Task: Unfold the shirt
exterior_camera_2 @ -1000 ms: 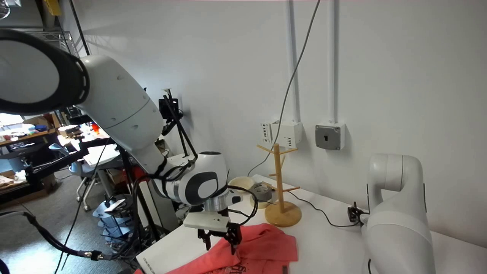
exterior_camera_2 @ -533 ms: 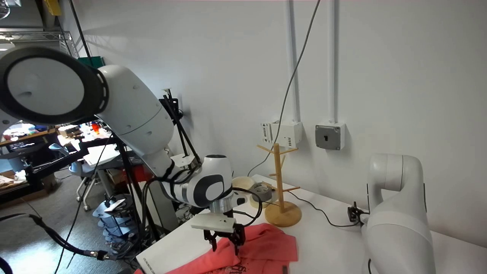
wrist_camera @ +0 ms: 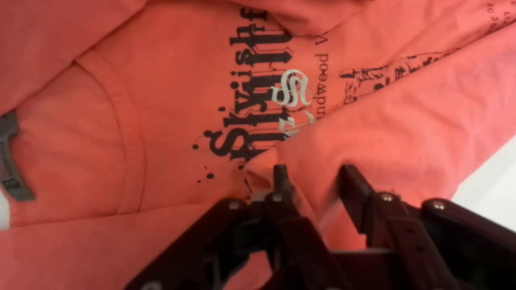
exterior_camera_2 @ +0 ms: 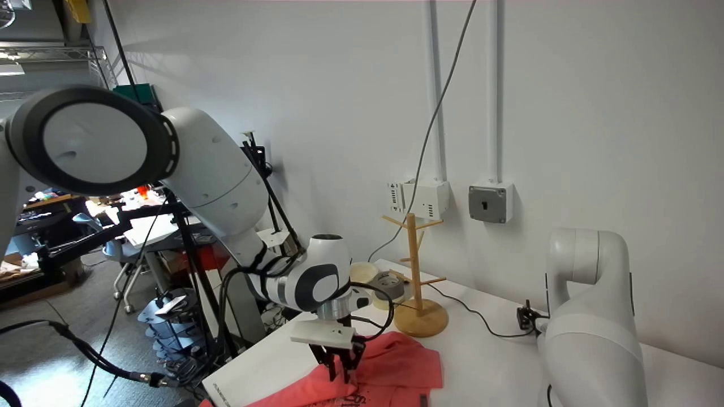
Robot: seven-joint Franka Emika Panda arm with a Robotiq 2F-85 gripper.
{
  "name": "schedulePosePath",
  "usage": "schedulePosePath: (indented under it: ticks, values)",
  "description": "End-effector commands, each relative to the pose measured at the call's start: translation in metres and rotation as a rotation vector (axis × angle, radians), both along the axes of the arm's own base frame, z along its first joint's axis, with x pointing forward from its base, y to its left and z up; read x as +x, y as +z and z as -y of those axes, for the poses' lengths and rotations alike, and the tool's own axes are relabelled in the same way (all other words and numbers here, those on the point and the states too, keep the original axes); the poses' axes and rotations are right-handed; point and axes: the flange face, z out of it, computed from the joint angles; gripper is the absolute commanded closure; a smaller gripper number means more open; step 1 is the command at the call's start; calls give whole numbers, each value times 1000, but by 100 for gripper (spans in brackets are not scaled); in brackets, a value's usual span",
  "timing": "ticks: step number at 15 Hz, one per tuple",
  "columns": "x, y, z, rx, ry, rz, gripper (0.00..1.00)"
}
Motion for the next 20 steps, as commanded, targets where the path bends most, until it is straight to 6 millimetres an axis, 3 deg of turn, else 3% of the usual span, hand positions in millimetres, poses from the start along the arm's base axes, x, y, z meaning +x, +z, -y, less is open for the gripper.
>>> schedulePosePath:
  ticks: [1, 2, 5, 7, 14, 20]
  values:
    - [8, -4, 3, -1, 24, 5, 92]
    - [8, -5, 3, -1, 24, 5, 99]
    - [5, -1, -5, -2, 16, 8, 100]
    - [0, 4, -20, 12, 24, 6, 99]
    - [-26, 28, -122, 106, 174, 9, 99]
    - [-39, 40, -185, 183, 239, 15, 99]
